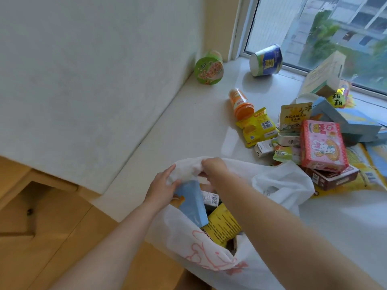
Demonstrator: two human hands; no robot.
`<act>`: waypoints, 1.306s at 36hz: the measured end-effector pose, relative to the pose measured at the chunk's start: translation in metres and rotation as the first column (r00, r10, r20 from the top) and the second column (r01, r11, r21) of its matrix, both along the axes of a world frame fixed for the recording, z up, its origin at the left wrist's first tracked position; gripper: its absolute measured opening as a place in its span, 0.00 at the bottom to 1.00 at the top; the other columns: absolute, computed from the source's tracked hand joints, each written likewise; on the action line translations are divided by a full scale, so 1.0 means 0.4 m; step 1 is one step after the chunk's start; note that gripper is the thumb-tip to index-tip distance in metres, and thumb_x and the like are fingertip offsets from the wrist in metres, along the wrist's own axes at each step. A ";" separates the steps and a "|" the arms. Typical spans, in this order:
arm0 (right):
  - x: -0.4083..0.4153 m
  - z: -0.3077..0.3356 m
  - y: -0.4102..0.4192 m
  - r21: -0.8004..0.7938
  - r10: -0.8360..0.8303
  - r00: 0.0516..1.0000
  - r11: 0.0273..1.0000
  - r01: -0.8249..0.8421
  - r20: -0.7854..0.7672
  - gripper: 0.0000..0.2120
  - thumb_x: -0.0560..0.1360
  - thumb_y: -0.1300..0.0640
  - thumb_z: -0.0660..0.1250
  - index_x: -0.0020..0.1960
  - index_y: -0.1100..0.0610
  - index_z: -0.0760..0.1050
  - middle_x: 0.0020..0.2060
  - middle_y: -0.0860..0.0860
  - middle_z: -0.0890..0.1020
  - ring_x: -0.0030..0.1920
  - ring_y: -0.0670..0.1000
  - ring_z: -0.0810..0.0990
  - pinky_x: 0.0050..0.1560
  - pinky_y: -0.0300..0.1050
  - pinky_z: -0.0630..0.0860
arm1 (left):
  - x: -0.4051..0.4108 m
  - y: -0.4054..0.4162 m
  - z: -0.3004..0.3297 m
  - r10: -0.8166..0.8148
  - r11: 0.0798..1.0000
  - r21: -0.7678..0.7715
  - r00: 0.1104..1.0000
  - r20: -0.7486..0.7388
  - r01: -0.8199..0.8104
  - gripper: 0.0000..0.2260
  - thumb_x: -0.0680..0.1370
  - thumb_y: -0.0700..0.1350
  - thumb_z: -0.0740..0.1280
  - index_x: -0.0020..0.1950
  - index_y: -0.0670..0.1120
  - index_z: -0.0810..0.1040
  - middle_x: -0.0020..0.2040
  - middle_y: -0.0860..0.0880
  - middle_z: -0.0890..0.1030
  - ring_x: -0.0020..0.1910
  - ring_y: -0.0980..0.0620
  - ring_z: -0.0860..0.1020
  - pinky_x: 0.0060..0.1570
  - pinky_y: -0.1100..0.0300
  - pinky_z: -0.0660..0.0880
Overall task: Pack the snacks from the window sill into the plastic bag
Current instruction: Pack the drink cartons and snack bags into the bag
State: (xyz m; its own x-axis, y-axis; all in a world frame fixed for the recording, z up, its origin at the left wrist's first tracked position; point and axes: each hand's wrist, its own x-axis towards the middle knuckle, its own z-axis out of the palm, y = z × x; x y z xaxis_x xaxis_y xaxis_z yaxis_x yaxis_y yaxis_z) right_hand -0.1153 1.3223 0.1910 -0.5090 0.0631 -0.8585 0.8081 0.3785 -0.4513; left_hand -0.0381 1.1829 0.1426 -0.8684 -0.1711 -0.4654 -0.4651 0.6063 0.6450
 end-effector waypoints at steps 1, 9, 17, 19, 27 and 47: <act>-0.007 0.034 0.006 -0.055 -0.068 0.991 0.997 0.062 -0.114 0.14 0.78 0.62 0.58 0.34 0.59 0.66 0.32 0.56 0.72 0.34 0.50 0.71 0.37 0.41 0.68 | -0.005 0.010 0.001 -0.006 1.000 0.006 1.000 -0.015 0.006 0.26 0.77 0.53 0.65 0.75 0.56 0.62 0.69 0.46 0.68 0.68 0.47 0.67 0.61 0.59 0.66; -0.023 0.191 0.084 -0.666 -0.614 0.781 0.535 0.520 0.115 0.16 0.80 0.68 0.48 0.39 0.65 0.70 0.19 0.53 0.76 0.18 0.47 0.75 0.21 0.40 0.77 | -0.027 0.136 0.079 -0.131 0.900 -0.436 0.960 -0.248 0.011 0.30 0.69 0.66 0.67 0.64 0.49 0.73 0.64 0.51 0.71 0.60 0.46 0.73 0.55 0.50 0.73; 0.032 0.203 0.131 -0.715 -0.526 0.849 0.614 0.336 -0.053 0.08 0.80 0.61 0.58 0.46 0.60 0.74 0.41 0.54 0.78 0.40 0.50 0.76 0.45 0.46 0.78 | -0.103 0.071 0.176 0.361 0.865 0.429 0.917 -0.172 -0.261 0.11 0.69 0.48 0.61 0.40 0.45 0.80 0.42 0.45 0.82 0.43 0.45 0.77 0.43 0.53 0.73; 0.046 0.193 0.127 -0.639 -0.436 0.884 0.731 0.238 -0.170 0.07 0.79 0.59 0.61 0.51 0.59 0.77 0.45 0.52 0.79 0.43 0.51 0.77 0.49 0.46 0.76 | -0.109 0.013 0.183 0.402 0.630 0.682 0.907 0.121 -0.371 0.09 0.69 0.47 0.66 0.43 0.44 0.82 0.41 0.44 0.83 0.43 0.44 0.80 0.43 0.55 0.77; 0.137 0.082 0.168 0.600 0.672 0.617 0.708 -0.373 -0.409 0.16 0.78 0.50 0.60 0.63 0.52 0.74 0.60 0.51 0.77 0.60 0.53 0.73 0.59 0.49 0.71 | -0.055 -0.160 0.105 0.509 0.859 -0.057 0.860 -0.014 -0.509 0.16 0.75 0.39 0.65 0.62 0.44 0.75 0.62 0.42 0.75 0.56 0.42 0.77 0.53 0.53 0.74; 0.461 -0.059 0.600 0.600 0.748 0.388 -0.016 -0.800 0.538 0.23 0.75 0.48 0.63 0.68 0.53 0.69 0.59 0.48 0.77 0.61 0.51 0.75 0.72 0.58 0.52 | 0.057 0.040 -0.007 -0.822 0.218 -0.510 0.438 0.364 0.832 0.39 0.76 0.47 0.63 0.76 0.59 0.38 0.76 0.51 0.32 0.75 0.39 0.42 0.58 0.48 0.74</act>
